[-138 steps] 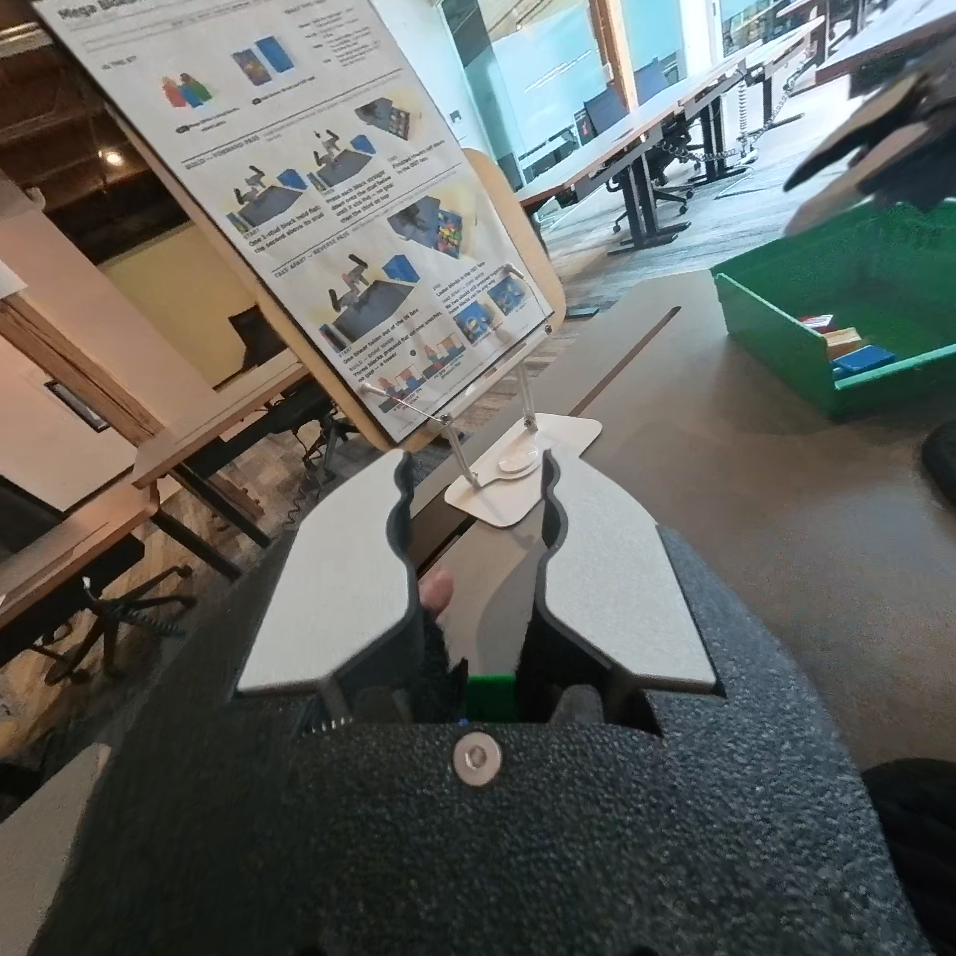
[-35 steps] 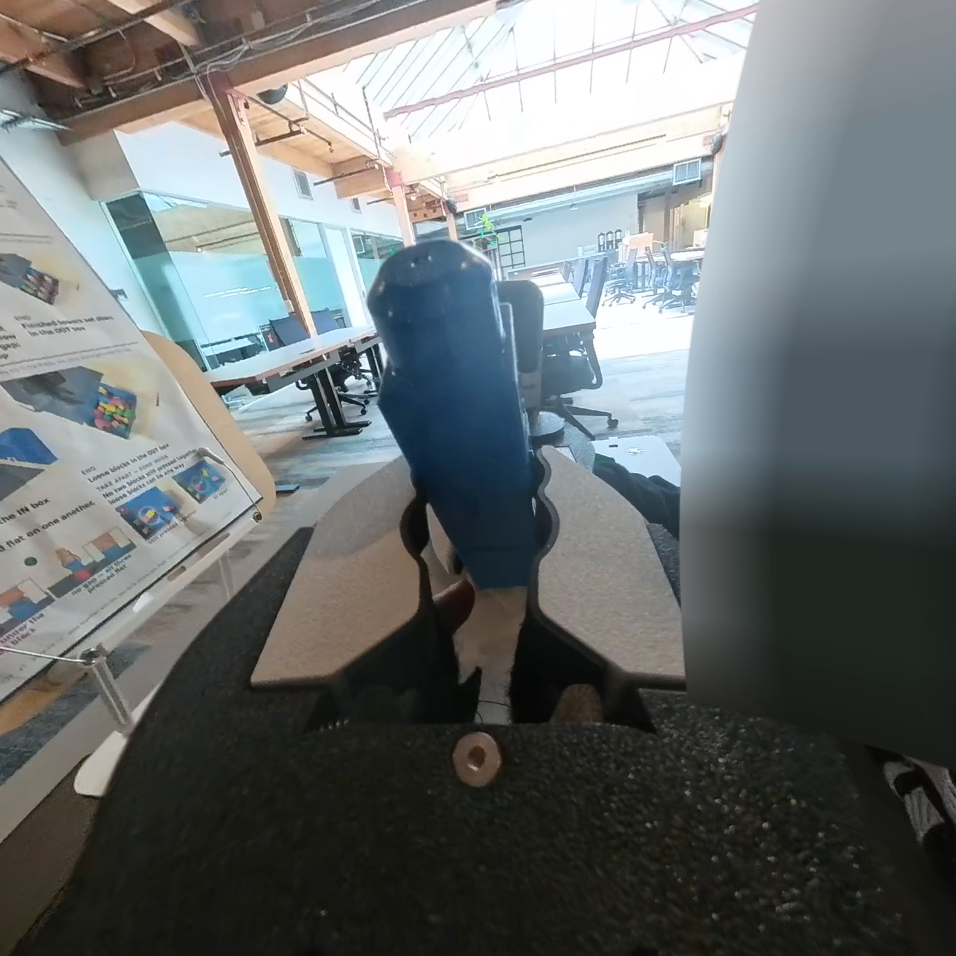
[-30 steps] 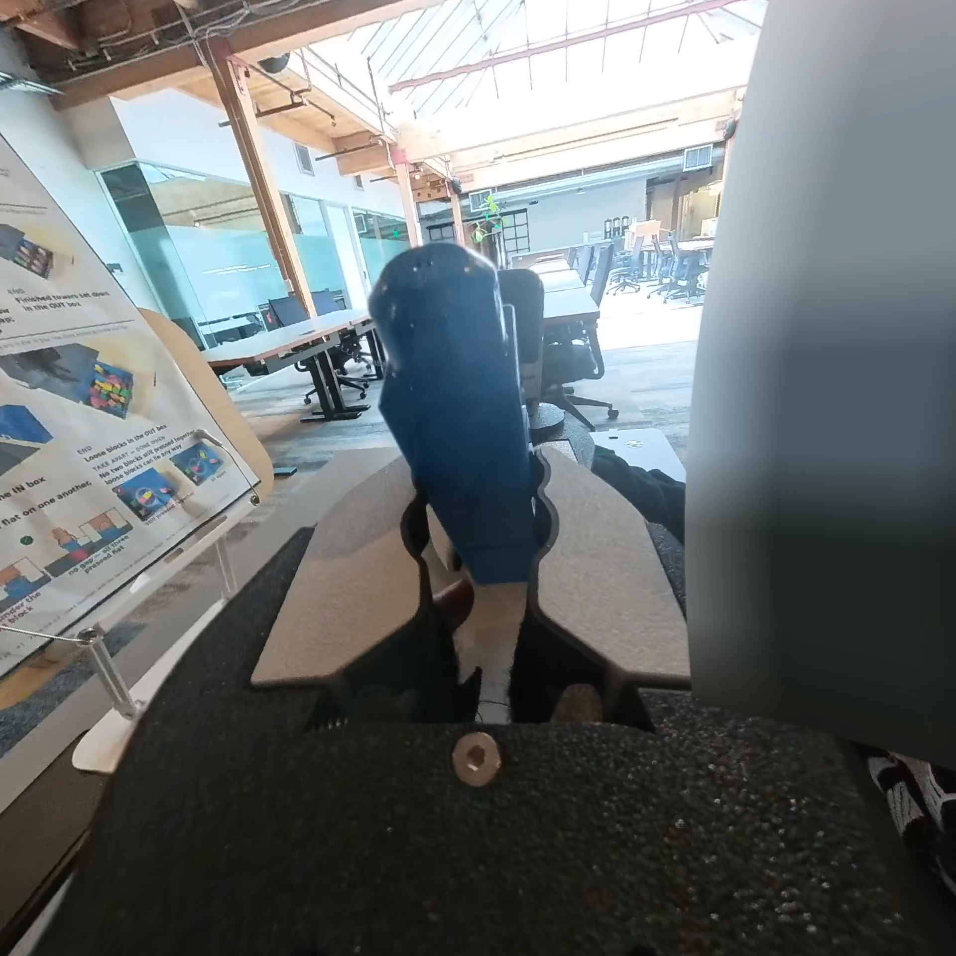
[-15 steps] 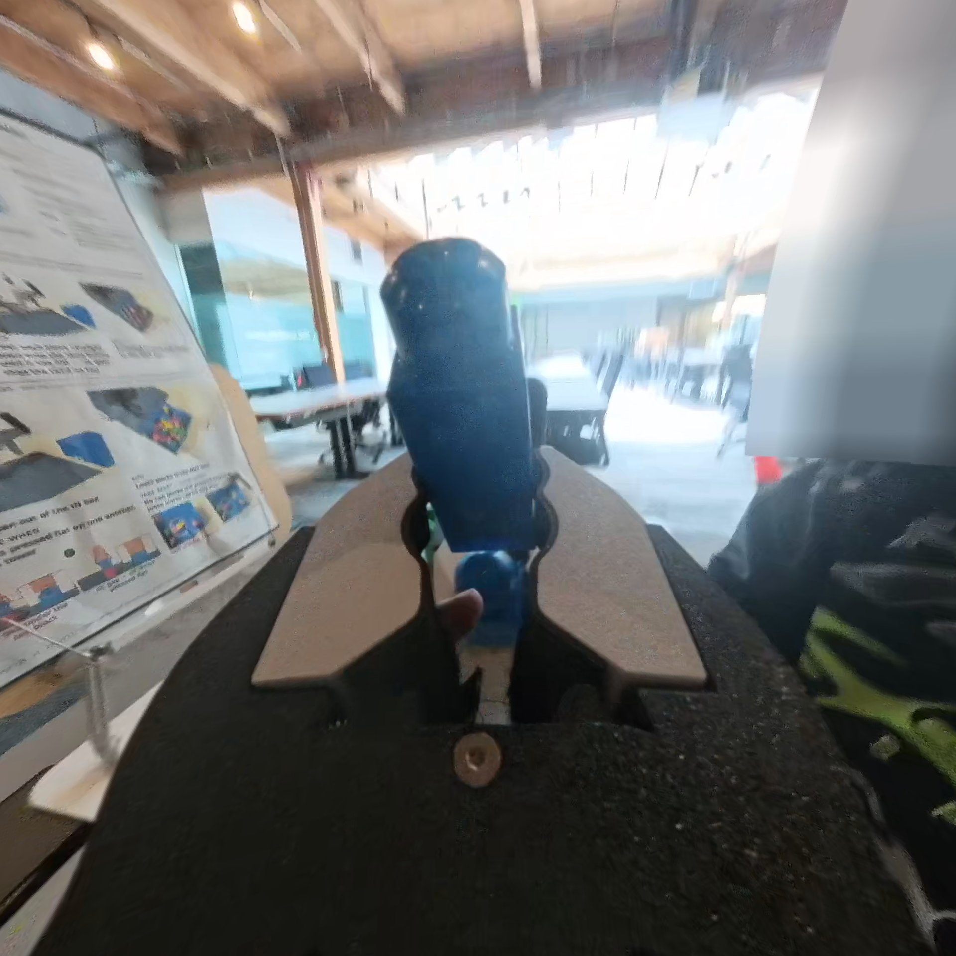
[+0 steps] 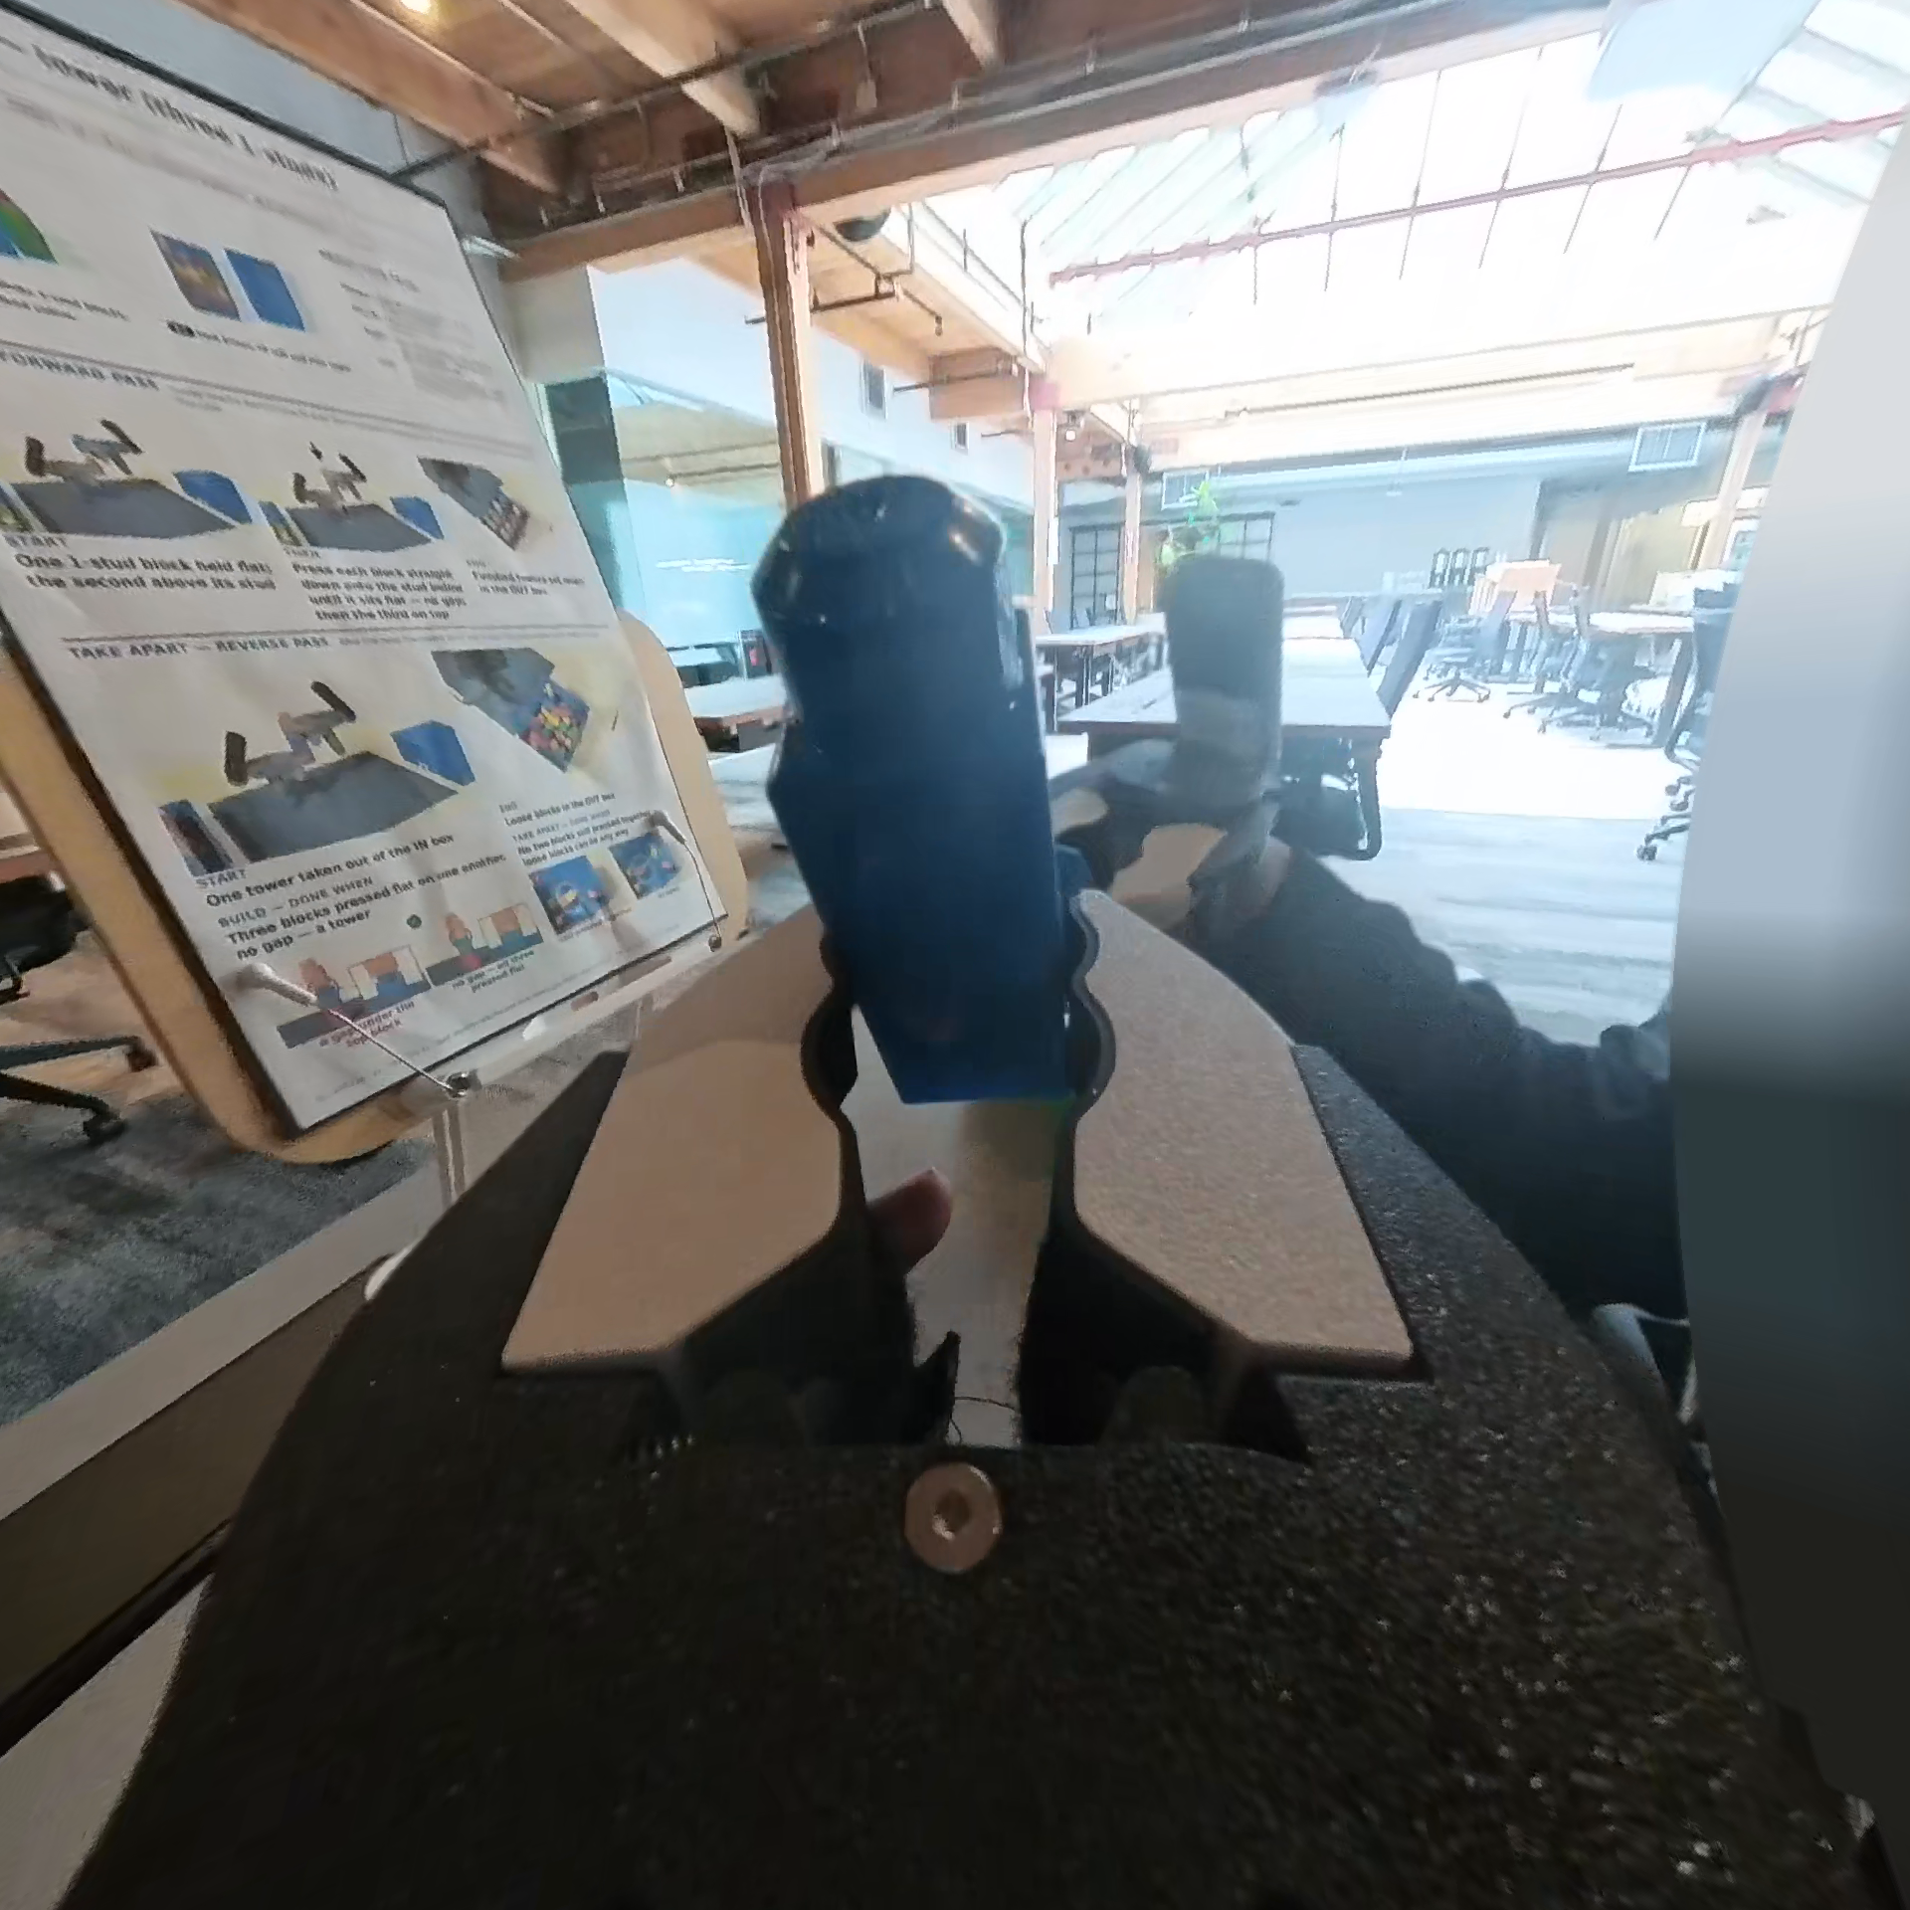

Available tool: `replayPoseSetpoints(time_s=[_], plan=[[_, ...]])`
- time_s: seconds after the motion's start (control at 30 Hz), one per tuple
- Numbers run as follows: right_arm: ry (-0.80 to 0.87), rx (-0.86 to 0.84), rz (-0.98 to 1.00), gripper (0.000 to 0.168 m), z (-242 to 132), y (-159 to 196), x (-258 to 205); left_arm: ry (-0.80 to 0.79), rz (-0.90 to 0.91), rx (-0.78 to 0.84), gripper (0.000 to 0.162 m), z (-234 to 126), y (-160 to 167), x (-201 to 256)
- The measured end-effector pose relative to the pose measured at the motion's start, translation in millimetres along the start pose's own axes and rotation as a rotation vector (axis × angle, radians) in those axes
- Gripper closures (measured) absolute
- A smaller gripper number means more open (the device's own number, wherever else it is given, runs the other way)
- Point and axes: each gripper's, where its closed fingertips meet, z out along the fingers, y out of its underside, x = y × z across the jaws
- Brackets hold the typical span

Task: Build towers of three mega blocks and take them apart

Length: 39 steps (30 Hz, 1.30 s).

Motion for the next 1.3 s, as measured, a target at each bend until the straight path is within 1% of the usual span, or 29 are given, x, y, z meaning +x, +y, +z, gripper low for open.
replayPoseSetpoints(time_s=[0.1,0.2,0.3,0.43,0.53,0.6,0.67,0.73,0.87,1.03,1.2,1.23,1.3], plan=[[0.153,-0.120,-0.029,0.132,-32.3,13.0,25.9,0.006,0.001,-0.035,0.125,9.5,7.0,0.5],[0.320,-0.303,-0.041,0.132,-81.3,41.0,56.8,0.005,0.015,-0.075,0.125,18.3,13.4,1.9],[0.468,-0.529,-0.006,0.132,-142.0,84.7,86.7,0.005,0.031,-0.099,0.125,24.9,16.8,4.2],[0.586,-0.793,0.133,0.131,-218.2,153.6,112.4,-0.002,0.056,-0.126,0.125,28.3,20.3,5.6],[0.659,-0.948,0.264,0.131,-263.1,205.7,126.1,-0.003,0.073,-0.125,0.125,27.5,19.3,7.0],[0.679,-1.027,0.361,0.131,-282.4,240.1,132.2,-0.008,0.080,-0.130,0.125,26.4,19.5,6.9],[0.672,-1.079,0.432,0.131,-290.4,269.3,136.5,-0.014,0.094,-0.139,0.125,25.7,20.7,6.5],[0.656,-1.127,0.475,0.130,-292.9,291.1,139.0,-0.009,0.094,-0.136,0.125,26.0,20.2,7.7],[0.644,-1.207,0.505,0.130,-297.5,316.9,148.0,0.002,0.112,-0.144,0.125,28.2,21.3,10.9],[0.619,-1.232,0.521,0.130,-297.1,328.3,153.8,0.009,0.124,-0.159,0.125,32.2,25.3,11.4],[0.590,-1.193,0.559,0.130,-288.5,331.6,153.0,0.014,0.126,-0.163,0.125,33.8,26.2,12.6],[0.595,-1.192,0.555,0.128,-288.1,331.8,153.9,0.012,0.127,-0.161,0.125,33.7,25.6,12.7],[0.609,-1.188,0.552,0.118,-288.3,330.0,156.0,0.010,0.123,-0.156,0.125,33.3,24.1,13.1]])
